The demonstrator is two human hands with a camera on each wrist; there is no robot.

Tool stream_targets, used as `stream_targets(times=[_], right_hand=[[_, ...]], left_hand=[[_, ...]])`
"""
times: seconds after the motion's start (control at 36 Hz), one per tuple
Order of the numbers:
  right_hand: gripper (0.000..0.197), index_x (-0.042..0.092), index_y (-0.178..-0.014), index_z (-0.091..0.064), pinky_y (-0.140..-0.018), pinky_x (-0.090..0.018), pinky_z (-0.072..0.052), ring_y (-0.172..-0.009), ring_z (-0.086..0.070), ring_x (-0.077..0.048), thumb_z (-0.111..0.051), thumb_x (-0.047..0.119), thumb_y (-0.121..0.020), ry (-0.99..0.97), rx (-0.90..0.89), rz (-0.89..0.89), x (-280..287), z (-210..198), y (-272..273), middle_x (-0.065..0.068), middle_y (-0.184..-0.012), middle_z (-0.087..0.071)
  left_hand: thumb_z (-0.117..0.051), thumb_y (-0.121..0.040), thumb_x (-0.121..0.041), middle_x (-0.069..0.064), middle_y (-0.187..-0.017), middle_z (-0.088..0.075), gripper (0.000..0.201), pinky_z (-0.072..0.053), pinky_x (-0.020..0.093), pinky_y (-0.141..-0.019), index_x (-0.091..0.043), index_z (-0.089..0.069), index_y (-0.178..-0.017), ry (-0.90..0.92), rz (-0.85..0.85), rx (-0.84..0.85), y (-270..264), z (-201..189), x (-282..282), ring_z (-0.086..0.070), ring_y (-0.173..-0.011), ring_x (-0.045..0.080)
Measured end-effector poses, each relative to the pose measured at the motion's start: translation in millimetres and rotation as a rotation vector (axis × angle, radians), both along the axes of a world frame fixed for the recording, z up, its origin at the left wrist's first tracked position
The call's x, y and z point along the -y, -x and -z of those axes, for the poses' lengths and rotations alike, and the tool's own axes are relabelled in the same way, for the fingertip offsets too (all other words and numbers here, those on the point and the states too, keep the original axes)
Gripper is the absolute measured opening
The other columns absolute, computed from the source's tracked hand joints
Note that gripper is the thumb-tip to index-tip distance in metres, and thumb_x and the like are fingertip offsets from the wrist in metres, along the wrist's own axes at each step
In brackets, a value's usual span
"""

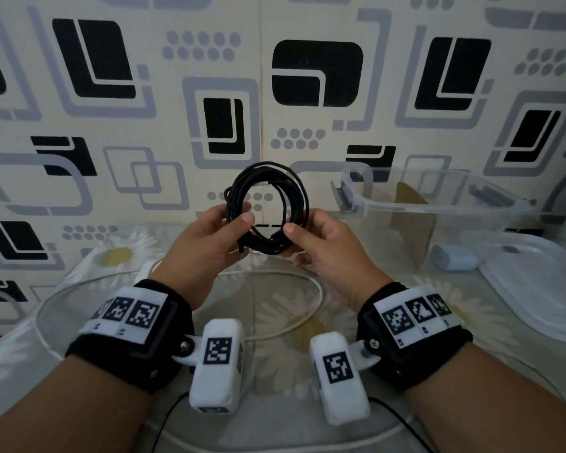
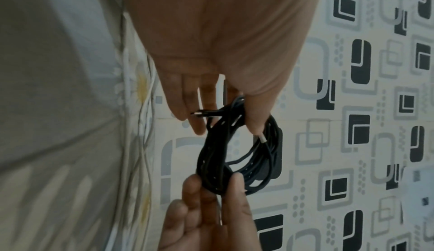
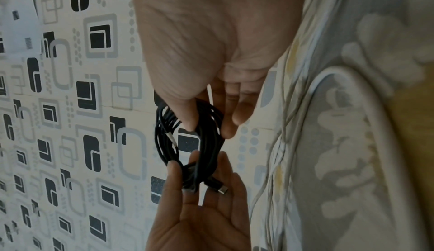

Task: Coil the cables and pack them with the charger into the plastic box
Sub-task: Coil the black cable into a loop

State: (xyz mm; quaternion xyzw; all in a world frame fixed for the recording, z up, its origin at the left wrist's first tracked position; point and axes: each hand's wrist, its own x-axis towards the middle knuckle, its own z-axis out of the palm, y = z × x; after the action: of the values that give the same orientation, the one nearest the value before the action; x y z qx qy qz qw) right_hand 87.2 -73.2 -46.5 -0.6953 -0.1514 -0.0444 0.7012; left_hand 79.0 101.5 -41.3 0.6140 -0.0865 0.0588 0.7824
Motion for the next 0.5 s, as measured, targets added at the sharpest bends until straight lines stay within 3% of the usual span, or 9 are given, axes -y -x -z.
stream_targets(times=[0.08,0.17,0.33,0.39,0.5], right_hand=[[0.003,0.018,-0.092,-0.061,-0.057,-0.025,-0.047,-0.067,-0.066,-0.012,-0.063,0.015,-0.092,0.024,0.014,0.006,1.2,1.4,-0.2,-0.003,-0.085,-0.069],[0.004,0.021,-0.092,-0.063,-0.056,-0.018,-0.045,-0.065,-0.064,-0.010,-0.064,0.017,-0.091,0.039,0.033,0.012,2.5,2.9,-1.2,-0.002,-0.086,-0.069],[0.014,0.023,-0.100,-0.069,-0.057,-0.011,-0.041,-0.060,-0.056,0.005,-0.069,0.028,-0.087,0.036,0.046,0.051,4.9,3.5,-4.4,0.019,-0.066,-0.064],[0.019,0.019,-0.103,-0.068,-0.057,-0.013,-0.042,-0.060,-0.056,0.004,-0.067,0.031,-0.088,0.019,0.041,0.068,3.8,2.9,-4.1,0.016,-0.072,-0.065],[0.015,0.021,-0.100,-0.066,-0.060,-0.021,-0.044,-0.067,-0.060,-0.007,-0.063,0.033,-0.091,0.045,0.042,0.106,1.5,3.2,-3.3,-0.006,-0.098,-0.070]], left_hand=[[-0.059,-0.091,-0.021,-0.003,-0.087,-0.071,0.018,-0.055,0.023,-0.077,-0.022,-0.067,-0.106,-0.035,0.011,0.019,-1.3,2.5,-2.2,-0.068,-0.089,0.013],[-0.059,-0.090,-0.018,-0.002,-0.084,-0.071,0.017,-0.054,0.019,-0.069,-0.019,-0.066,-0.106,-0.026,0.012,0.028,-2.3,4.3,-3.1,-0.070,-0.084,0.011],[-0.063,-0.086,-0.020,-0.002,-0.088,-0.072,0.021,-0.056,0.020,-0.071,-0.015,-0.067,-0.106,-0.012,-0.008,0.025,-4.8,6.1,-4.0,-0.070,-0.086,0.013],[-0.063,-0.087,-0.019,0.001,-0.095,-0.071,0.020,-0.057,0.022,-0.075,-0.015,-0.067,-0.106,-0.019,-0.021,0.017,-5.7,7.0,-4.1,-0.069,-0.089,0.015],[-0.062,-0.090,-0.016,0.000,-0.096,-0.072,0.017,-0.057,0.022,-0.074,-0.016,-0.067,-0.106,-0.036,-0.021,0.012,-6.7,7.8,-3.8,-0.069,-0.090,0.014]])
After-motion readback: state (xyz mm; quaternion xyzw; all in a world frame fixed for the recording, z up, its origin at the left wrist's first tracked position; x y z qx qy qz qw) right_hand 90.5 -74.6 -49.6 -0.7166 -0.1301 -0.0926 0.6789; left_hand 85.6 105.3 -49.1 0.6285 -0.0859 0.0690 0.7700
